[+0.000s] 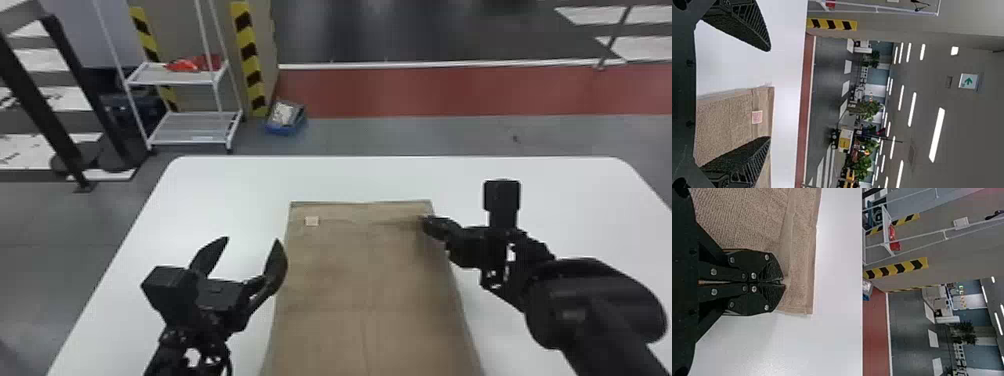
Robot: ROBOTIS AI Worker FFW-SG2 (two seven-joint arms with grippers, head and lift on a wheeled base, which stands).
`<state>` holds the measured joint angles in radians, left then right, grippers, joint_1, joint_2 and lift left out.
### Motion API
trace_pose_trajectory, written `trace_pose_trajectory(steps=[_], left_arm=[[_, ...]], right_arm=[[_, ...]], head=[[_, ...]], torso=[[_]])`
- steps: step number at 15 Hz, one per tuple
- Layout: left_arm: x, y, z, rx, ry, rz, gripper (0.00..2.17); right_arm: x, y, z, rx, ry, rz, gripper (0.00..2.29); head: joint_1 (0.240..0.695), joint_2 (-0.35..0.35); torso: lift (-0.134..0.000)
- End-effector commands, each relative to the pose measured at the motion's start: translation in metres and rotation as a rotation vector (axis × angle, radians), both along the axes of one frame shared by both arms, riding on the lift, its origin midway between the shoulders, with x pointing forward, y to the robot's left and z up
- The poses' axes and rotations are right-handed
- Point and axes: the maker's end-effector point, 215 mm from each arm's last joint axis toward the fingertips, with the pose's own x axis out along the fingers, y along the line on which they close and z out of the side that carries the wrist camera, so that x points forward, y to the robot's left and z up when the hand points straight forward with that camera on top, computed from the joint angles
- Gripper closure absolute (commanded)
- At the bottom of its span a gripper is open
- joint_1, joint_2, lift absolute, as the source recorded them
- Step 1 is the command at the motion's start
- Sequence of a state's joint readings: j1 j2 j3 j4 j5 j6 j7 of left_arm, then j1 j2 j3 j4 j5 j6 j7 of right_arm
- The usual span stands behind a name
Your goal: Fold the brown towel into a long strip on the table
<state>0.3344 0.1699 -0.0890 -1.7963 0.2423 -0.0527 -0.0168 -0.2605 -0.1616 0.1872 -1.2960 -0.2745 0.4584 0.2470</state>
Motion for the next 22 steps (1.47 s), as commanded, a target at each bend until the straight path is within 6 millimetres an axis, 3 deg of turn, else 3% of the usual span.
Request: trace_pose_trajectory(steps=[1,5,9,10,12,14,15,18,19,20,21,22], left_arm=[[-0.001,0.0,-0.001,0.0,0.001,0.0,0.07],[0.0,0.007,0.003,0.003,-0.007,0.009,0.07],[0.004,0.041,0.015,0.002,-0.028,0.063,0.07],[0.005,0.049,0.019,0.0,-0.035,0.073,0.07],[0.006,0.074,0.03,-0.004,-0.053,0.11,0.07],[0.006,0.111,0.042,-0.014,-0.07,0.166,0.07],[0.005,0.12,0.046,-0.014,-0.076,0.18,0.07],[0.002,0.128,0.052,-0.012,-0.084,0.191,0.07],[0.002,0.128,0.052,-0.013,-0.084,0.19,0.07],[0.002,0.127,0.051,-0.011,-0.082,0.188,0.07],[0.002,0.126,0.051,-0.011,-0.082,0.186,0.07],[0.003,0.124,0.051,-0.013,-0.083,0.181,0.07]], right_arm=[[-0.004,0.004,0.005,0.004,-0.011,0.007,1.3],[-0.028,0.04,0.052,0.038,-0.084,0.071,1.3],[-0.088,0.117,0.094,0.05,-0.168,0.228,1.3],[-0.105,0.137,0.096,0.042,-0.178,0.274,1.3],[-0.138,0.166,0.082,0.002,-0.149,0.348,1.3],[-0.164,0.192,0.065,-0.046,-0.14,0.413,1.3],[-0.172,0.205,0.063,-0.059,-0.144,0.445,1.3],[-0.194,0.238,0.048,-0.114,-0.13,0.527,1.3],[-0.2,0.239,0.036,-0.146,-0.104,0.542,1.03],[-0.203,0.24,0.031,-0.142,-0.094,0.546,0.35],[-0.207,0.241,0.03,-0.132,-0.089,0.548,0.01],[-0.209,0.24,0.036,-0.11,-0.101,0.543,0.0]], head=[[0.695,0.063],[0.695,0.076],[0.695,0.152],[0.695,0.181],[0.695,0.239],[0.695,0.298],[0.695,0.35],[0.695,0.35],[0.695,0.35],[0.695,0.35],[0.695,0.35],[0.695,0.35]], torso=[[-0.101],[-0.101],[-0.101],[-0.101],[-0.101],[-0.101],[-0.101],[-0.101],[-0.101],[-0.101],[-0.101],[-0.101]])
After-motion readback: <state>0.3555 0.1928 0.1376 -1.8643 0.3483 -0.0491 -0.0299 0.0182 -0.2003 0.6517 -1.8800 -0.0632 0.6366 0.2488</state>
